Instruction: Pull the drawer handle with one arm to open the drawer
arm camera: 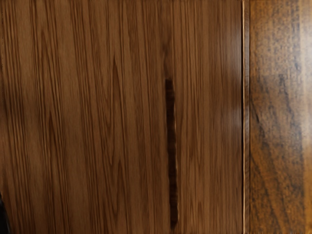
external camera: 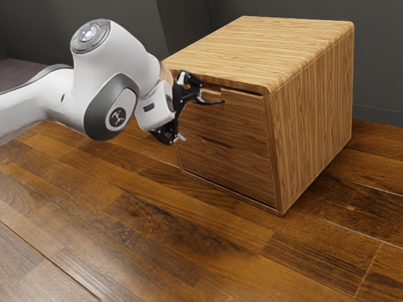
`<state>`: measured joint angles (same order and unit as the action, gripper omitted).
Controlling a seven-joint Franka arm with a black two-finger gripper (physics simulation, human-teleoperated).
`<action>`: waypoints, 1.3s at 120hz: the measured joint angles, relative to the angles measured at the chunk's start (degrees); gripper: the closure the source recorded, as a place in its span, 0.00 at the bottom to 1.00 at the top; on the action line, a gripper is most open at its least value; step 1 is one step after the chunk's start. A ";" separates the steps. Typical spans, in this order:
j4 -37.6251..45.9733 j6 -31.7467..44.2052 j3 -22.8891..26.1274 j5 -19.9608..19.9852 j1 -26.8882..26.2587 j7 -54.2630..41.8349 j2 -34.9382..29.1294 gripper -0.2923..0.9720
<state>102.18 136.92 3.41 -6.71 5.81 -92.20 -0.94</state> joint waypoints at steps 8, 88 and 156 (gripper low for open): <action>1.31 -0.16 0.12 0.25 0.04 -0.51 -1.38 0.26; 15.89 -1.59 -3.22 1.28 -1.25 -2.80 -15.66 0.24; 28.33 -3.13 -3.01 2.78 -1.26 -3.12 -31.03 0.29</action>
<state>130.52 133.79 0.39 -3.94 4.55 -95.32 -31.97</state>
